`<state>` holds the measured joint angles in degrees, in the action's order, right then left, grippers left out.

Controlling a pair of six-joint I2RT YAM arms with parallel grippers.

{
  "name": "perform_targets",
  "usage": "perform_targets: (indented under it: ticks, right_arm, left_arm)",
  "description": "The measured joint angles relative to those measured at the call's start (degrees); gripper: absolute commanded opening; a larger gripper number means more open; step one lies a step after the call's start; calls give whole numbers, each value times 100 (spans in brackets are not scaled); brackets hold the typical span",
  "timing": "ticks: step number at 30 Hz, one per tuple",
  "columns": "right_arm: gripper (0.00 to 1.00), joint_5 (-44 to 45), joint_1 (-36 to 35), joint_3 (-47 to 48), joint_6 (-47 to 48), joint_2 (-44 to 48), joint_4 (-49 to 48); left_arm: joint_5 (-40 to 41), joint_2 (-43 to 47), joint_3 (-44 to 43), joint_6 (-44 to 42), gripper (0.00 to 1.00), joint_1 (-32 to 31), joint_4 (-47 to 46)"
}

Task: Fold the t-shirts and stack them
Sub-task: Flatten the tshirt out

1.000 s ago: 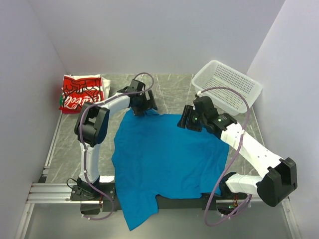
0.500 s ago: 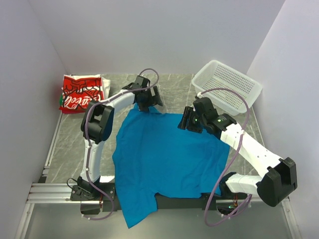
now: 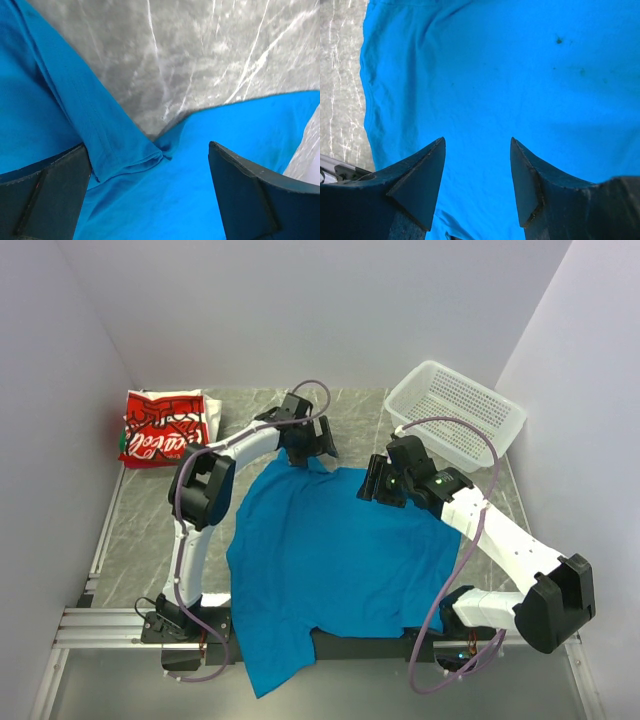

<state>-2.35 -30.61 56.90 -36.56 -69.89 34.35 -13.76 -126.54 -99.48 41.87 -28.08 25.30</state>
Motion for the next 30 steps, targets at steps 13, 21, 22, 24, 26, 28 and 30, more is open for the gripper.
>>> perform_targets:
  ticks: [13, 21, 22, 24, 26, 28, 30]
  right_arm:
    - [62, 24, 0, 0, 2, 0, 2]
    - [62, 22, 0, 0, 2, 0, 0]
    - [62, 22, 0, 0, 2, 0, 2]
    - [62, 22, 0, 0, 2, 0, 2]
    - [62, 22, 0, 0, 2, 0, 2]
    - [61, 22, 0, 0, 2, 0, 0]
    - [61, 22, 0, 0, 2, 0, 2]
  left_arm:
    - [494, 188, 256, -81, 96, -92, 365]
    - [817, 413, 417, -195, 63, -96, 417]
    - [822, 411, 417, -208, 61, -98, 437]
    - [828, 411, 413, -225, 61, -109, 463]
    - [848, 402, 376, -227, 59, -140, 485]
    - [857, 389, 321, -236, 55, -173, 527]
    - [872, 369, 262, -269, 52, -212, 546]
